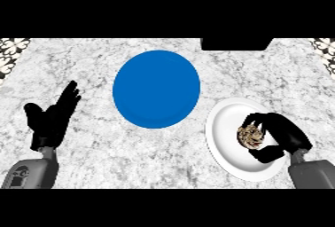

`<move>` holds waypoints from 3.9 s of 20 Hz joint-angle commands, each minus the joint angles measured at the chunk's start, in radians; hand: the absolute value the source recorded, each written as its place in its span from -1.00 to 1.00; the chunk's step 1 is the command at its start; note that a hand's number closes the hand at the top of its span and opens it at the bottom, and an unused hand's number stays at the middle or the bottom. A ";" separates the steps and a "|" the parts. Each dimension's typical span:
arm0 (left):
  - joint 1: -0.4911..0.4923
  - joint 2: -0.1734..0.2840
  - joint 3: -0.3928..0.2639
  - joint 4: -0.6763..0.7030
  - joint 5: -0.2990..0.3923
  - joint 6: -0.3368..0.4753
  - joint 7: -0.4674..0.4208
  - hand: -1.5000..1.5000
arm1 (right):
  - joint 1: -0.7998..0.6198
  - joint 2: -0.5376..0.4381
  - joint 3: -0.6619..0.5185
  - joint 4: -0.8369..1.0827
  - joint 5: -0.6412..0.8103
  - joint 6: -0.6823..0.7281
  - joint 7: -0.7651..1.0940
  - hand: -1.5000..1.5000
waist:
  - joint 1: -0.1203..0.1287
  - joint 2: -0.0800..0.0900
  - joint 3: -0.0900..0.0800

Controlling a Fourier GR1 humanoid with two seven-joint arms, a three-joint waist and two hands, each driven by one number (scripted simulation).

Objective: Pick the cupcake from the plate and place it in the plate

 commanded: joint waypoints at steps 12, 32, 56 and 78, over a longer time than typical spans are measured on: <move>-0.071 -0.041 -0.062 -0.019 -0.026 -0.040 0.046 0.00 | -0.271 0.366 0.483 -0.019 0.160 -0.119 0.261 1.00 | 0.145 0.015 0.001; -0.063 -0.043 -0.045 0.045 -0.043 -0.029 0.006 0.00 | -0.814 0.371 0.734 0.132 0.230 -0.872 1.092 1.00 | 0.083 0.010 0.001; -0.046 -0.059 -0.012 0.022 -0.050 0.002 0.007 0.00 | -0.839 0.371 0.467 0.756 -0.287 -0.858 0.379 -1.00 | 0.038 0.015 0.004; -0.030 -0.029 0.030 0.010 -0.024 -0.037 0.012 0.00 | -0.710 0.371 0.269 0.375 -0.778 -0.868 0.036 -1.00 | 0.011 0.006 0.003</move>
